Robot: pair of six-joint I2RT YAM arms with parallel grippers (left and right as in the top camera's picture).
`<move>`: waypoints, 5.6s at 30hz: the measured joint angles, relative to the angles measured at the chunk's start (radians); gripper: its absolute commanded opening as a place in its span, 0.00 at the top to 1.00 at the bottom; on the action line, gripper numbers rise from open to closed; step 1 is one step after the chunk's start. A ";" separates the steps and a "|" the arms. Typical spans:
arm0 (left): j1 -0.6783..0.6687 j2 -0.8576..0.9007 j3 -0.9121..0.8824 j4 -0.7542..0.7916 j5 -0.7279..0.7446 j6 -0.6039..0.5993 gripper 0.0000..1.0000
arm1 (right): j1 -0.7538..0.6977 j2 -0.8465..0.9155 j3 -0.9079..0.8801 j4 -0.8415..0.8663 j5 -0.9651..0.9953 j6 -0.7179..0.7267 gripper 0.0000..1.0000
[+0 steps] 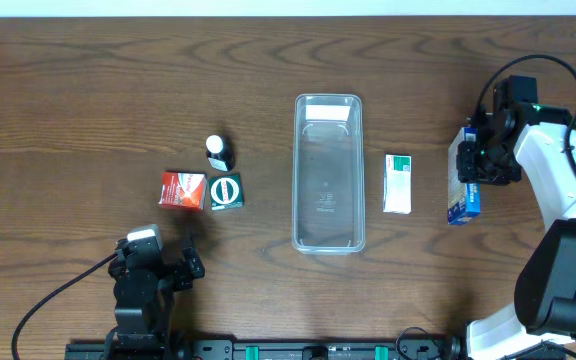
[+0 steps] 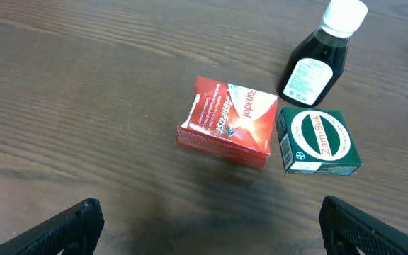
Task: Pack container
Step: 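Move the right gripper over the blue box and grasp it, then lift the blue box and lower it into the clear container, release, then move the right gripper to the white-green blister strip and grasp it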
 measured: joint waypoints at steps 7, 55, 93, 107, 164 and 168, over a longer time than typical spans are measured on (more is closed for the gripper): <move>0.000 0.000 0.000 0.000 0.000 0.000 0.02 | 0.002 -0.006 0.002 -0.011 0.014 0.064 0.86; 0.000 0.000 0.000 0.000 0.000 0.000 0.02 | 0.626 0.108 0.132 0.281 -0.215 0.661 0.94; 0.000 0.000 0.000 0.000 0.000 0.000 0.02 | 0.618 0.108 0.132 0.260 -0.245 0.599 0.87; 0.000 0.000 0.000 0.000 0.000 0.000 0.02 | 0.614 0.100 0.132 0.237 -0.151 0.615 0.51; 0.000 0.000 0.000 0.000 0.000 0.000 0.02 | 0.811 0.123 -0.124 0.407 -0.058 0.521 0.99; 0.000 0.000 0.000 0.000 0.000 0.000 0.02 | 0.808 0.123 -0.124 0.424 -0.034 0.516 0.99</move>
